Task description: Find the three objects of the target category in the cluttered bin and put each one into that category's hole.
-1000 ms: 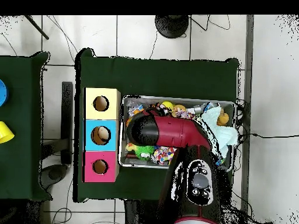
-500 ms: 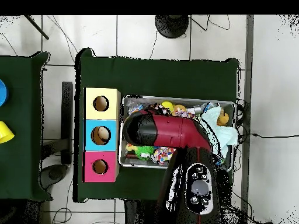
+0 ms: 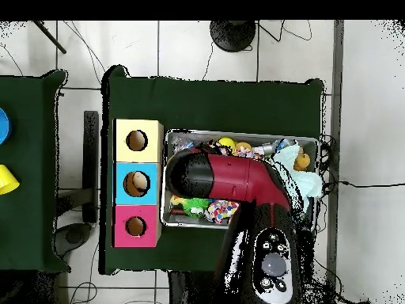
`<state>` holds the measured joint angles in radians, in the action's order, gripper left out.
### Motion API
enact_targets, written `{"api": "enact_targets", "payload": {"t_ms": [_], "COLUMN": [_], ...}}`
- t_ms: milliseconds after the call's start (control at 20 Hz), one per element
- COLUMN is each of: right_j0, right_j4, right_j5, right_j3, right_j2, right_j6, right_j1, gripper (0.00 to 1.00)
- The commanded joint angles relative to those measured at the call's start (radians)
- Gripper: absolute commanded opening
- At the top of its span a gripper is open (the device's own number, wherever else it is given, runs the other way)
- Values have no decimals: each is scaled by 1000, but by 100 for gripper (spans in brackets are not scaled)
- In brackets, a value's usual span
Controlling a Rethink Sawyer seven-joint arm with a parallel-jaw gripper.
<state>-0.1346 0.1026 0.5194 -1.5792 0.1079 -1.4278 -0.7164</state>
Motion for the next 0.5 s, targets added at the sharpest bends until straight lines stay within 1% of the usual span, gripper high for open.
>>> {"api": "enact_targets", "payload": {"t_ms": [50,250,500], "right_j0": [30,46,49], "right_j4": [7,10,15], "right_j5": [110,109,81], "right_j3": [-66,-99,-126], "right_j2": [-16,-7,-9], "right_j6": [-137,-141,-136], "right_j1": [-19,-51,-59], "gripper": [0,0,0]}}
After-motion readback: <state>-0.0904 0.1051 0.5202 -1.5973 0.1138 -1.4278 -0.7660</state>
